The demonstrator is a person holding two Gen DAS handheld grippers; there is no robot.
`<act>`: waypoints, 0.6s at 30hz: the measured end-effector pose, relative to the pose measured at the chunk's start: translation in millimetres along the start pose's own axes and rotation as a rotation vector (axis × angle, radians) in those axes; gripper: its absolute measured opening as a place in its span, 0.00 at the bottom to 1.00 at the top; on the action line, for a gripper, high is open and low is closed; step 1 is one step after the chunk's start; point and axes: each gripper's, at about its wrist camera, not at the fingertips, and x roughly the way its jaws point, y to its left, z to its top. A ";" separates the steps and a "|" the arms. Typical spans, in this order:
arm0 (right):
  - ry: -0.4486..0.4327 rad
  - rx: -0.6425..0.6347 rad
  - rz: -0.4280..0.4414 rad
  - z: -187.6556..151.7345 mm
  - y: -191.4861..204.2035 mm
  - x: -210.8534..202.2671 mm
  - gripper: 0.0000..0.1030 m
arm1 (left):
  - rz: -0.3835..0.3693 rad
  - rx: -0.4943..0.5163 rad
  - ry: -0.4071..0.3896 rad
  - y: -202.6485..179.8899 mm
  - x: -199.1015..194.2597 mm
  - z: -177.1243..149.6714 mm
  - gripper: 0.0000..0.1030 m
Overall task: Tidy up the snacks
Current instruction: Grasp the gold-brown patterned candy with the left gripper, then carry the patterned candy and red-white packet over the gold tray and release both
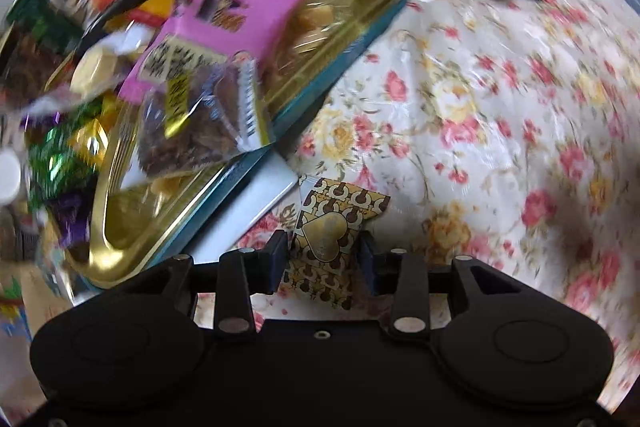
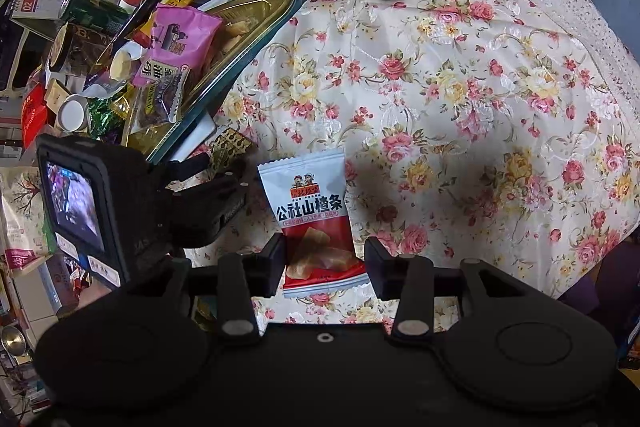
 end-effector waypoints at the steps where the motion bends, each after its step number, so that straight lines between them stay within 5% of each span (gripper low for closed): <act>1: -0.001 0.001 0.000 0.1 -0.2 -0.3 0.44 | 0.001 -0.037 0.008 1.3 -0.2 -0.2 0.43; 9: -0.001 0.009 -0.011 0.5 -1.0 1.2 0.44 | -0.005 -0.293 0.154 -4.3 -4.0 -14.9 0.40; 18: -0.008 -0.007 -0.016 -0.4 0.5 -0.2 0.44 | 0.021 -0.484 0.235 -18.0 -24.9 -77.3 0.40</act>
